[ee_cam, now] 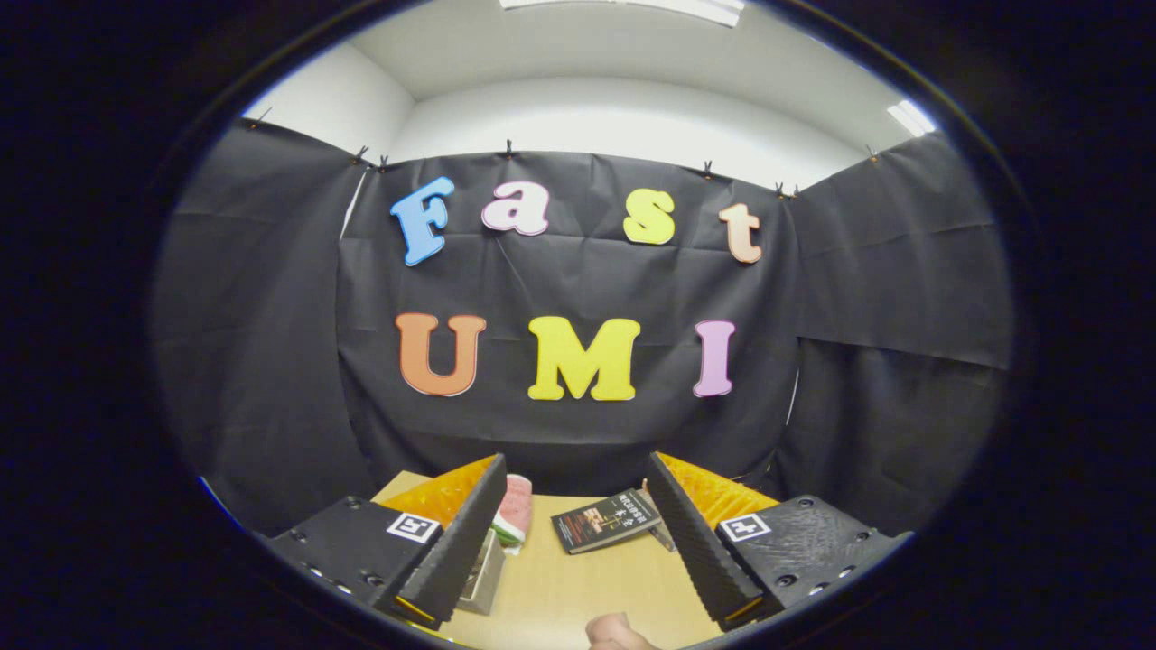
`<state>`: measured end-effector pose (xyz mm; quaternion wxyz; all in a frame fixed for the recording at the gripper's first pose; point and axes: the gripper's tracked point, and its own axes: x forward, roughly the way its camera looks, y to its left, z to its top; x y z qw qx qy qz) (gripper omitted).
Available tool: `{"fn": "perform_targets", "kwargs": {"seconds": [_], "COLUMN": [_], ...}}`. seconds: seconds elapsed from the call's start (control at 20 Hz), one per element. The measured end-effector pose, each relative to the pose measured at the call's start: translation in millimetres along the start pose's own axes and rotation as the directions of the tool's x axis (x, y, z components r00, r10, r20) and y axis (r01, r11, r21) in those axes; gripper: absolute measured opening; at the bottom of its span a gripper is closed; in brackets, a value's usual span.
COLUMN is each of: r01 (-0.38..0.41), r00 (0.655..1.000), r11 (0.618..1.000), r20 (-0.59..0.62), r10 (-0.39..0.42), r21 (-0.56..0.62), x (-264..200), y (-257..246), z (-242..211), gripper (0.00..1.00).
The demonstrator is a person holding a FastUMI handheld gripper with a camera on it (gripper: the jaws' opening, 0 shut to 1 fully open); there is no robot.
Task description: Open the storage box then place both shoes into the box .Put the left shoe in first, then the right shoe, with the right side of both shoes facing outward in a uniform manner.
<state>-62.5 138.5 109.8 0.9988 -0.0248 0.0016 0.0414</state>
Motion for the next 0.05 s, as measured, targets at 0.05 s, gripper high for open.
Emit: {"fn": "perform_targets", "kwargs": {"seconds": [0.05], "r01": [-0.002], "r00": [1.000], "r11": [1.000], "r20": [-0.004], "r10": [0.002], "r21": [0.000], "x": [-1.0], "y": [-1.4], "z": [-1.0], "gripper": [0.97]}}
